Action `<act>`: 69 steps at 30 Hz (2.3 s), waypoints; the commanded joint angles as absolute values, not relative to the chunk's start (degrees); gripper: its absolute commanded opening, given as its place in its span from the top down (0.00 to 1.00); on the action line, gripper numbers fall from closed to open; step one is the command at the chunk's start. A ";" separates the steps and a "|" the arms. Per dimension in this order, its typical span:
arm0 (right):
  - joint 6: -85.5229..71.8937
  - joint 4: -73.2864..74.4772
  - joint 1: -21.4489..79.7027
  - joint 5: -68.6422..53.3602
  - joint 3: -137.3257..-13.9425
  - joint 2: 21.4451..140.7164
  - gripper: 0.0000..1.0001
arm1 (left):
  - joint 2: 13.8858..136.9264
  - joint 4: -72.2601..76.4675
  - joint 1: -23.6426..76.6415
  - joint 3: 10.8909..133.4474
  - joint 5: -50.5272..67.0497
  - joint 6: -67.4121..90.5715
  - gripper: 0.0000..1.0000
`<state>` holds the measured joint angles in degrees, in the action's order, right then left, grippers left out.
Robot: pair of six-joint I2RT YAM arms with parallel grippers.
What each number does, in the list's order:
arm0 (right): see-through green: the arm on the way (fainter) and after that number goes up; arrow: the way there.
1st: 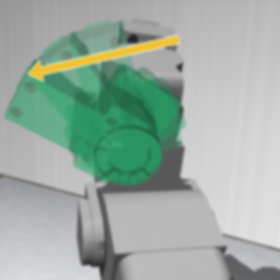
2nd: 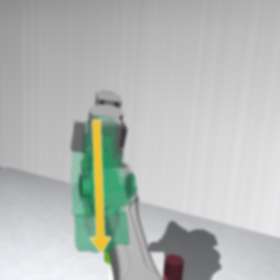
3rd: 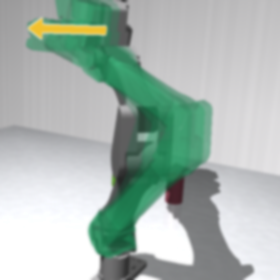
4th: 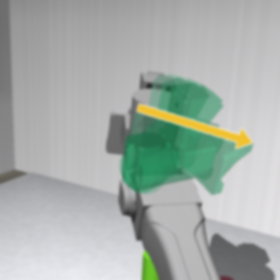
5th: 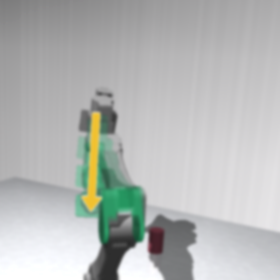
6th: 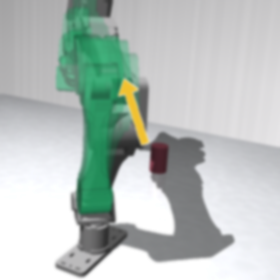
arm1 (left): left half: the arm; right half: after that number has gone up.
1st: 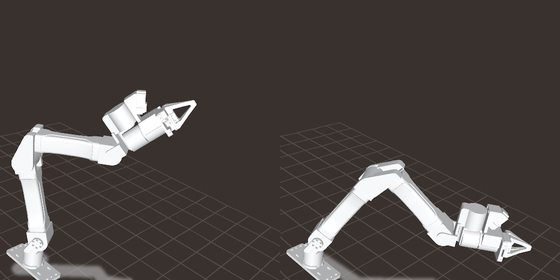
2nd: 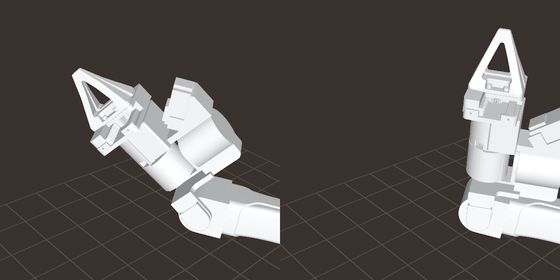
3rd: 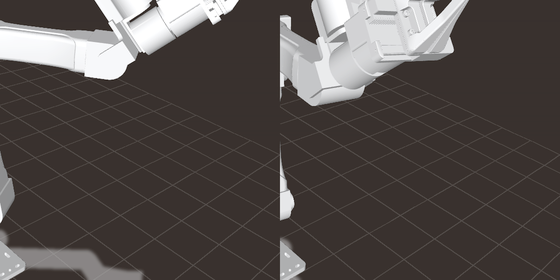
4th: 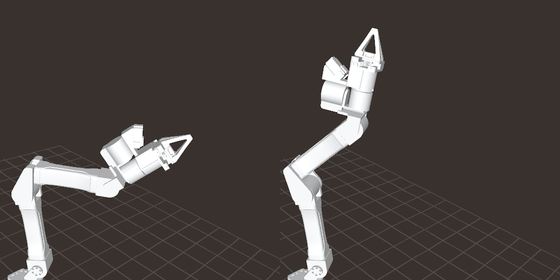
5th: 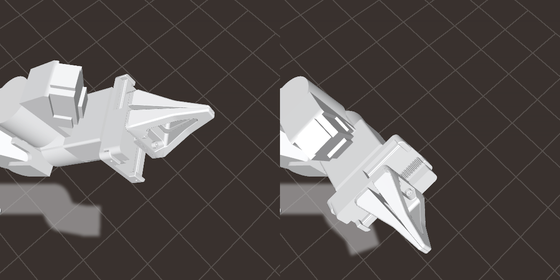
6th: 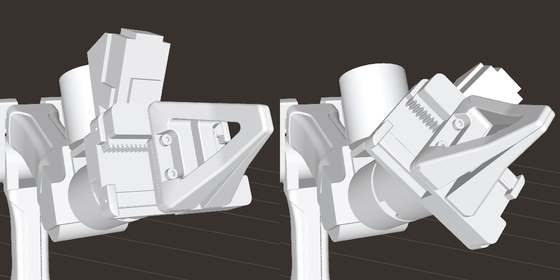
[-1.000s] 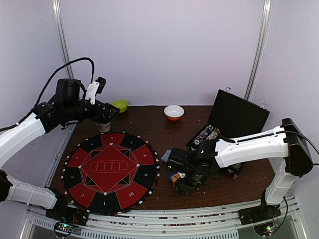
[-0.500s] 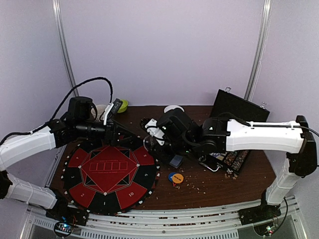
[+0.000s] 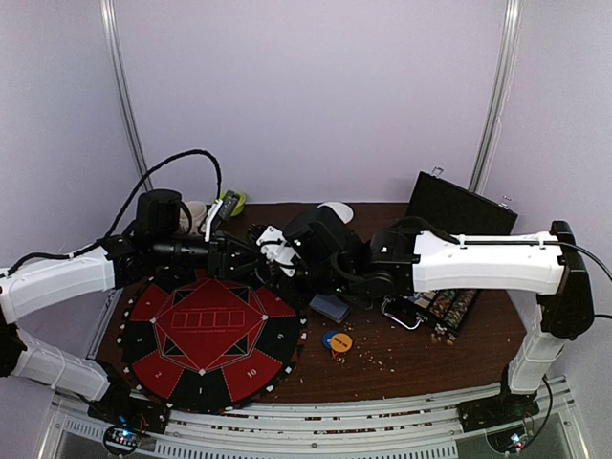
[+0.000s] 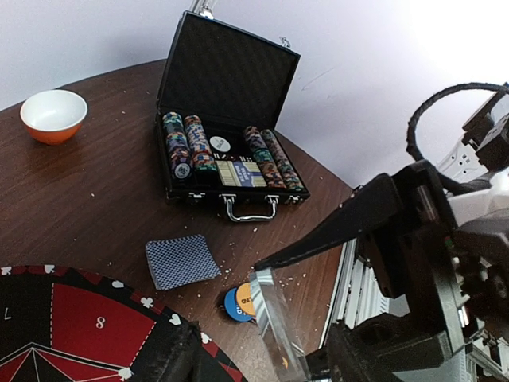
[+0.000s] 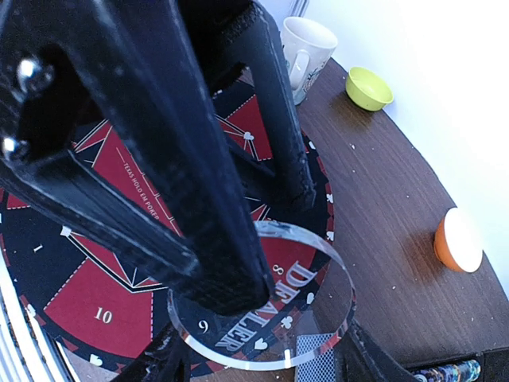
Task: Distribute texas hold em gaming equipment
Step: Pass from the right arm to the left, then place the dealer button in position 6.
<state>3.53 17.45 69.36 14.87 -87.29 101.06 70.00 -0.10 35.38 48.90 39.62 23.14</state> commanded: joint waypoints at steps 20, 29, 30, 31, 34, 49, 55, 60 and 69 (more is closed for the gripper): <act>6.51 13.57 69.99 21.23 -89.00 100.56 0.21 | 68.84 -2.81 35.98 51.23 30.66 21.97 1.00; -0.06 7.17 66.55 18.29 -79.00 91.35 0.02 | 72.03 -0.61 19.48 45.77 24.18 26.93 1.00; -0.94 6.45 65.88 17.57 -77.63 90.09 0.02 | 73.30 0.64 16.69 44.83 23.78 27.38 1.00; -1.78 5.86 65.33 16.57 -76.41 89.30 0.02 | 74.68 1.78 15.37 44.26 23.34 27.52 1.00; -3.29 5.23 64.58 15.66 -73.78 88.11 0.02 | 80.39 4.34 13.50 44.40 21.76 27.43 1.00; -3.61 4.76 64.16 15.42 -70.89 86.59 0.01 | 97.43 22.83 12.57 44.74 15.07 39.99 1.00; -3.52 4.79 64.20 15.79 -70.95 86.22 0.01 | 102.14 28.75 11.57 43.86 14.17 45.74 1.00; -3.48 5.01 64.18 15.19 -70.84 85.80 0.01 | 106.04 33.43 10.44 43.57 14.52 49.69 1.00; -4.13 6.04 64.18 15.63 -70.98 85.60 0.01 | 108.81 25.80 10.28 45.70 12.37 51.28 0.72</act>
